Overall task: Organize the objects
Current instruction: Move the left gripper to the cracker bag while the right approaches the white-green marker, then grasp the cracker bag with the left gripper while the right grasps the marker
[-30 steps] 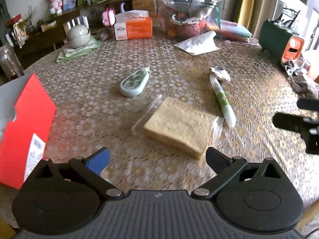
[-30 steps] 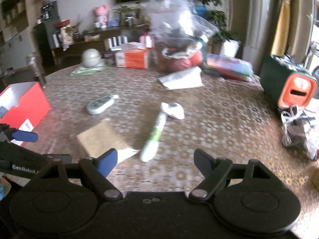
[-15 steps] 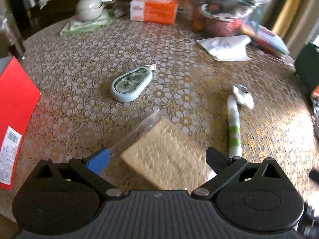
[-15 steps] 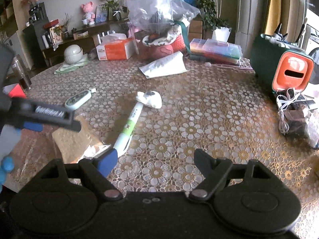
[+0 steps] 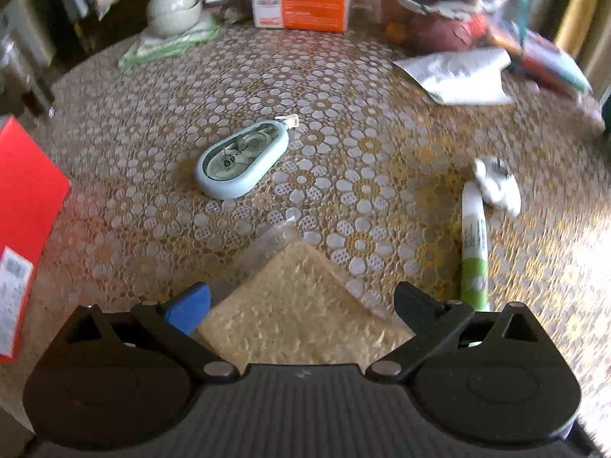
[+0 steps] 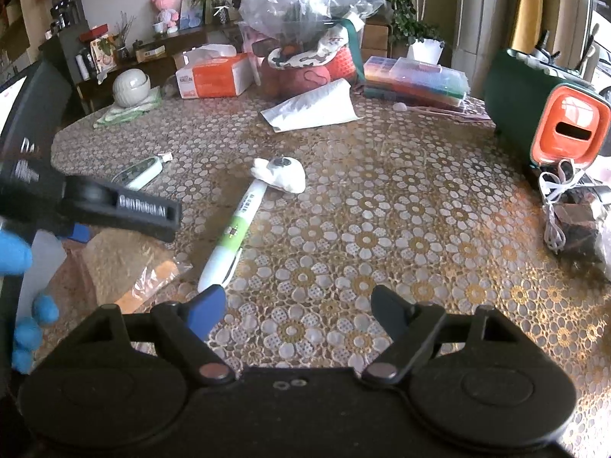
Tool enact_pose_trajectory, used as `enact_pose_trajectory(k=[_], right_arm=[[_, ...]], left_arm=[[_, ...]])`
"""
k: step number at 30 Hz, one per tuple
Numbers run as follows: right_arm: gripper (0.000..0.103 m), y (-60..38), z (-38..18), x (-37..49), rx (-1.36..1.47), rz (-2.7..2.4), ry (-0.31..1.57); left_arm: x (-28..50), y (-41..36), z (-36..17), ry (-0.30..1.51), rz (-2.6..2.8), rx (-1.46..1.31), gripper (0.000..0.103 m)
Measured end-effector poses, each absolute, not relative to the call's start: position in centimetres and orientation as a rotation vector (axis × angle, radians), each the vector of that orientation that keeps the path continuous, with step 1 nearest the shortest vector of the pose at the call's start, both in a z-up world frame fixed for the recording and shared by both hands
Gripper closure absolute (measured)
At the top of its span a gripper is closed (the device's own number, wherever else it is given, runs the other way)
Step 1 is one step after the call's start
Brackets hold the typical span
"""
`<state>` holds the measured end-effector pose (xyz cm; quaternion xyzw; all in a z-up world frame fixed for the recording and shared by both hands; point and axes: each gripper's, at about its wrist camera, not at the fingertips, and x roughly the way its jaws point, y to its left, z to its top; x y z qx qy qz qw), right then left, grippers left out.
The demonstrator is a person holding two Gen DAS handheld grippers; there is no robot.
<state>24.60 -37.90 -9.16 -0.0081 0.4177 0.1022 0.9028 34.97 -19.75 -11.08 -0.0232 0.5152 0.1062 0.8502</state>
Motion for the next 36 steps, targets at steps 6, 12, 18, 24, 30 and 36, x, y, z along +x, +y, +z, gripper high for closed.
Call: enact_pose_trajectory(k=[6, 12, 18, 24, 30, 36], right_arm=[[0.02, -36.7, -9.4, 26.0, -0.037, 0.217, 0.867], [0.02, -35.1, -9.9, 27.9, -0.046, 0.22, 0.879], [0.021, -33.0, -11.1, 29.6, -0.076, 0.219, 0.898], [0.021, -31.5, -12.3, 30.8, -0.098, 0.21, 0.915], [0.021, -30.6, -12.5, 31.2, -0.121, 0.221, 0.915], [0.021, -30.2, -12.8, 31.7, -0.123, 0.205, 0.926]], left_arm=[[33.3, -19.7, -11.8, 1.058, 0.123, 0.105, 0.0], [31.9, -18.0, -11.6, 1.056, -0.015, 0.189, 0.0], [30.7, -16.0, -11.4, 1.044, -0.075, 0.207, 0.0], [28.9, -14.1, -10.4, 1.006, -0.071, 0.102, 0.0], [28.1, -12.3, -10.2, 1.052, -0.002, -0.066, 0.0], [28.6, -11.7, -12.5, 1.124, 0.077, -0.218, 0.0]])
